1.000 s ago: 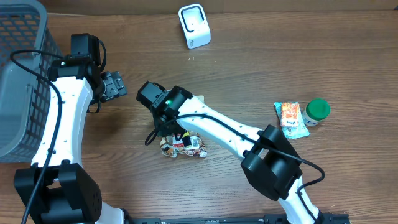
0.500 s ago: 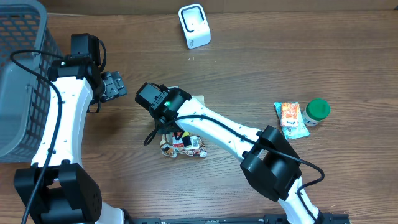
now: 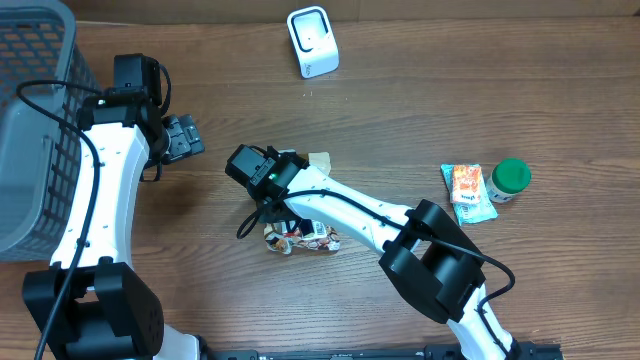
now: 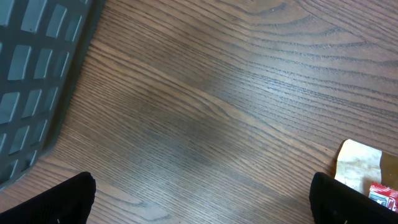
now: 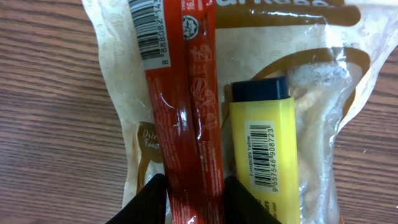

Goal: Scan the item barcode
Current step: 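Close the right gripper on the bundle's red stick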

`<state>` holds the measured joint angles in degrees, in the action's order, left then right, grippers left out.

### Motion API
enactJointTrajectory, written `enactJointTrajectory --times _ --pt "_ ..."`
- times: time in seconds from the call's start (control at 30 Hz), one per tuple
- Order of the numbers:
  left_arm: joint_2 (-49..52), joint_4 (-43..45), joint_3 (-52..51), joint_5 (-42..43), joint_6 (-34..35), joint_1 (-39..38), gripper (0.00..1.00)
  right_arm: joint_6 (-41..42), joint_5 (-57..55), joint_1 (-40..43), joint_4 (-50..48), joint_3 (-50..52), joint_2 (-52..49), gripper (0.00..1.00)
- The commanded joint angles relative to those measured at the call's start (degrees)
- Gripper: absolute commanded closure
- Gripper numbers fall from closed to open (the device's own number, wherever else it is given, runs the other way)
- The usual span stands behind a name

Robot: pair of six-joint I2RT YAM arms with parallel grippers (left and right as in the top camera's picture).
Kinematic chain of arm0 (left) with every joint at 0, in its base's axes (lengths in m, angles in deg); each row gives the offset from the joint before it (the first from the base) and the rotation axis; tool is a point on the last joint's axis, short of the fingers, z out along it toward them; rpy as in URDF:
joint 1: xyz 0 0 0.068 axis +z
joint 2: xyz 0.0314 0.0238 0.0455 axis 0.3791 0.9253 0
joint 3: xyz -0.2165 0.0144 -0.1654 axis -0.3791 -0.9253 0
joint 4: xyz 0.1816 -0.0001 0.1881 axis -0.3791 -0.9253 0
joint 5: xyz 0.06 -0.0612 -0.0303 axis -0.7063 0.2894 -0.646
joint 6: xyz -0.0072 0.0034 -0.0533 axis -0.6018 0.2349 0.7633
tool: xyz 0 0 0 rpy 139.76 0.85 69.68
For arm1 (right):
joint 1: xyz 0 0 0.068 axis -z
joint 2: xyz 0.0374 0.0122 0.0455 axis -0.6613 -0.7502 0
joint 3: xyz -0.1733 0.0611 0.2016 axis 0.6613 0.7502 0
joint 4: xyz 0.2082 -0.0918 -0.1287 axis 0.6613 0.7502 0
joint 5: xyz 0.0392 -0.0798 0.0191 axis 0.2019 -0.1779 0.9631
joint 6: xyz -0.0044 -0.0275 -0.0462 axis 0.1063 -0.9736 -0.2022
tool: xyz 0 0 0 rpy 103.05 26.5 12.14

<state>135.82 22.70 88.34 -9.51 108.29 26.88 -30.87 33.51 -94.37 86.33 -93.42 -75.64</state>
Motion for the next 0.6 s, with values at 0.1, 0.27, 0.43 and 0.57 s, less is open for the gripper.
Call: enactJointTrajectory --times 0.1,0.27,0.43,0.57 --pt "-0.79 0.07 0.79 -0.37 -1.07 -0.13 0.00 1.22 -0.76 -0.35 -0.37 0.83 1.11 0.74" --pt "-0.79 0.07 0.79 -0.37 -1.07 -0.13 0.00 1.22 -0.74 -0.35 -0.39 0.83 1.11 0.74" --pt "-0.79 0.07 0.79 -0.37 -1.07 -0.13 0.00 1.22 -0.74 -0.33 -0.39 0.83 1.11 0.76" --pt "-0.79 0.07 0.79 -0.37 -1.07 -0.13 0.00 1.22 -0.70 -0.33 -0.35 0.83 1.11 0.80"
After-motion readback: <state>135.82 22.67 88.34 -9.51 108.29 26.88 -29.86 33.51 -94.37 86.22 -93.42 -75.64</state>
